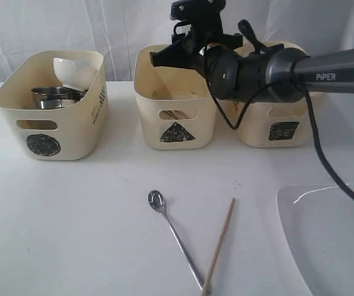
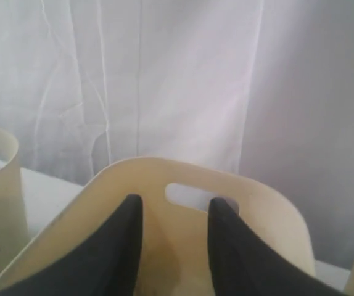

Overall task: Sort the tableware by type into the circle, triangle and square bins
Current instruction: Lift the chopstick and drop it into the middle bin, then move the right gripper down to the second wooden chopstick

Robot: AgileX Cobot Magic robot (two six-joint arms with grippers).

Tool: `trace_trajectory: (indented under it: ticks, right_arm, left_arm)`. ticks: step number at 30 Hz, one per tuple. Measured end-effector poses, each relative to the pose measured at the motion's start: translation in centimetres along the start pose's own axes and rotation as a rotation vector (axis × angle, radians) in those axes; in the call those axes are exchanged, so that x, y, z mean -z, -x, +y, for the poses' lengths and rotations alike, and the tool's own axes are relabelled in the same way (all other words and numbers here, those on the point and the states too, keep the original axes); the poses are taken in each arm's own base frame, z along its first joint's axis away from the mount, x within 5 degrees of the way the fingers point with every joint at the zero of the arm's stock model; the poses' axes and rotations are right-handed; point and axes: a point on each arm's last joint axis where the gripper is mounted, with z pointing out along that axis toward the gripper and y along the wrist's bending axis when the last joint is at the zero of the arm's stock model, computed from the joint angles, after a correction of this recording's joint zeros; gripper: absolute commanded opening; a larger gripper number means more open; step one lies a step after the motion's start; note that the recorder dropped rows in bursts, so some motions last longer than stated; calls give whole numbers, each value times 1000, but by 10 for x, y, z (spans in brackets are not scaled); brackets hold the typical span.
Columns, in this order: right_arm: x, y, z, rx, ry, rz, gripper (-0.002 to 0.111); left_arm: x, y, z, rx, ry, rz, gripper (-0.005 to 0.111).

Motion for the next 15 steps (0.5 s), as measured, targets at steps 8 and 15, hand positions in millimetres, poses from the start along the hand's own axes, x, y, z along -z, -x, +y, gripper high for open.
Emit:
trace_trajectory:
  ticks: [8,15]
  right_arm:
    - [73,49,16,-42,308,472,0]
    - [119,35,5,-114,232,649,0]
  left_arm:
    - [0,0,0,0,0,0,0]
    - [0,0,0,0,0,0,0]
